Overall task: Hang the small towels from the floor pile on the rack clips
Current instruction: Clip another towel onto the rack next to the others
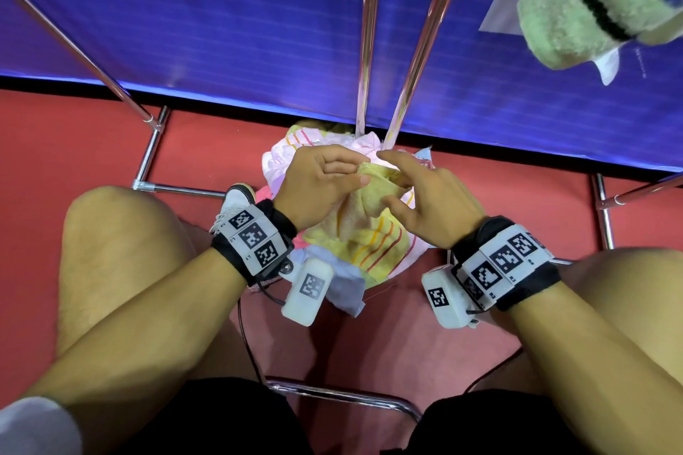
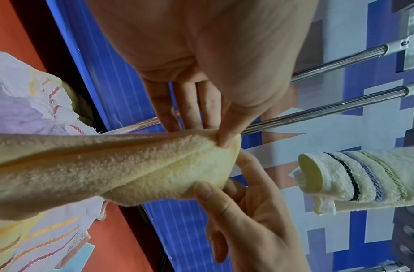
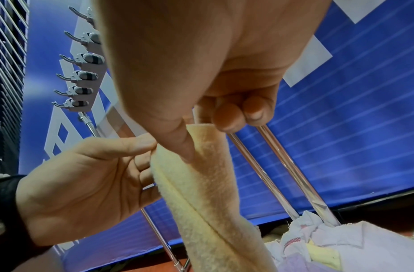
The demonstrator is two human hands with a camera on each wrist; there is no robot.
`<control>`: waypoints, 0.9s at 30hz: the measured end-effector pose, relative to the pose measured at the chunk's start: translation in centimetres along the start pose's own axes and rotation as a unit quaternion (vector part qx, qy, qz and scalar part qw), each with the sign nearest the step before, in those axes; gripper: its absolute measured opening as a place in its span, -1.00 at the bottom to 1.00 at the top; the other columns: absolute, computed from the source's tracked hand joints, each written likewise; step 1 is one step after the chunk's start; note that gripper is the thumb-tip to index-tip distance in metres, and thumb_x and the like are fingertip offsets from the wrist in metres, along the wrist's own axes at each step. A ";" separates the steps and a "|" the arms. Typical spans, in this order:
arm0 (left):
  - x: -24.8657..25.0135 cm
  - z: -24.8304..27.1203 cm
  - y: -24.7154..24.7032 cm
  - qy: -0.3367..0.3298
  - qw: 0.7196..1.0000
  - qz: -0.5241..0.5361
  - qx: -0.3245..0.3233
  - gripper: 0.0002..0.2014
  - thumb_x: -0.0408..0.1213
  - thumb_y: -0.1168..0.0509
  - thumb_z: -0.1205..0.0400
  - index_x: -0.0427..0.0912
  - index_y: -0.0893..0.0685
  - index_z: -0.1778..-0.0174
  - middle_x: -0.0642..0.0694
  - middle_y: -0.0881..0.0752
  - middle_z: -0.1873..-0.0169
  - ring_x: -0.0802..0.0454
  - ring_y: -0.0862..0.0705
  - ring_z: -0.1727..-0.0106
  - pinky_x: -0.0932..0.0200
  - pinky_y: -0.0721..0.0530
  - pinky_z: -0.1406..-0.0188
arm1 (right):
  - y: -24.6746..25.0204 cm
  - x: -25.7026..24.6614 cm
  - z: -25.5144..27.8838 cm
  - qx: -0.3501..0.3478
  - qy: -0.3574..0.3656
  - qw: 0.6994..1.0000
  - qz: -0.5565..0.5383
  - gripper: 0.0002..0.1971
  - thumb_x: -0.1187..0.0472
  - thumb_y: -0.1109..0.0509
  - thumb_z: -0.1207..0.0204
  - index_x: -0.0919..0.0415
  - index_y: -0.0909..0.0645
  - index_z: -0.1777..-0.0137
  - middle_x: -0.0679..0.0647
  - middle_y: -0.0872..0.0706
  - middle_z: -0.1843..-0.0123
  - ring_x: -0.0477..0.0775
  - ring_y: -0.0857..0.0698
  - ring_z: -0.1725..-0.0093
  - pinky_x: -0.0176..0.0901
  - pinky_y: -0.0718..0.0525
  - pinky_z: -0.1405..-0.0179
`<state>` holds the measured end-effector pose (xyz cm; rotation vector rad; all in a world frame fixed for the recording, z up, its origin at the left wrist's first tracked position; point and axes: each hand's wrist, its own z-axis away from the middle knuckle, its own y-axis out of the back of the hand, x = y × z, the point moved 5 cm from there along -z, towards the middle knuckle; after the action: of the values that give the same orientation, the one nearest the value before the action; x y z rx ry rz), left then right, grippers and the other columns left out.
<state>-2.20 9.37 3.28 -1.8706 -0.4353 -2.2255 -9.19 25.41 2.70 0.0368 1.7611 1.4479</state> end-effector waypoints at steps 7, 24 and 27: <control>-0.5 -0.2 -0.4 -0.003 1.000 -0.025 -0.012 -0.74 -0.57 -0.49 -0.49 -0.06 -0.76 0.16 0.14 -0.79 0.31 0.32 -0.74 0.21 0.40 -0.68 0.08 | 1.6 0.3 -0.1 0.074 -0.030 0.995 0.053 -0.61 0.05 -0.38 -0.46 0.02 -0.62 -0.31 0.00 -0.83 -0.02 0.30 -0.73 0.11 -0.05 -0.62 0.20; 0.8 0.4 -0.1 -0.089 0.996 0.011 -0.025 -0.69 -0.59 -0.43 -0.51 -0.04 -0.75 0.05 0.19 -0.81 0.23 0.24 -0.76 0.10 0.31 -0.71 -0.02 | 1.7 0.0 -1.4 0.106 0.017 0.991 -0.080 -0.55 -0.02 -0.68 -0.28 0.12 -0.68 -0.11 0.01 -0.67 -0.05 0.00 -0.62 -0.04 -0.07 -0.62 -0.08; 0.9 0.1 0.5 -0.096 0.995 0.020 -0.010 -0.76 -0.49 -0.42 -0.47 -0.05 -0.75 0.08 0.18 -0.81 0.21 0.20 -0.74 0.09 0.28 -0.72 -0.05 | 1.4 -0.3 -1.5 0.099 -0.004 0.983 -0.153 -0.75 0.05 -0.61 -0.39 0.15 -0.61 0.19 -0.08 -0.62 0.33 -0.17 -0.53 0.33 -0.26 -0.50 0.28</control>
<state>-2.05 8.96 4.22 -2.0931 -0.4039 -2.0413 -10.57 24.50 4.05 -0.1203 1.8086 1.0497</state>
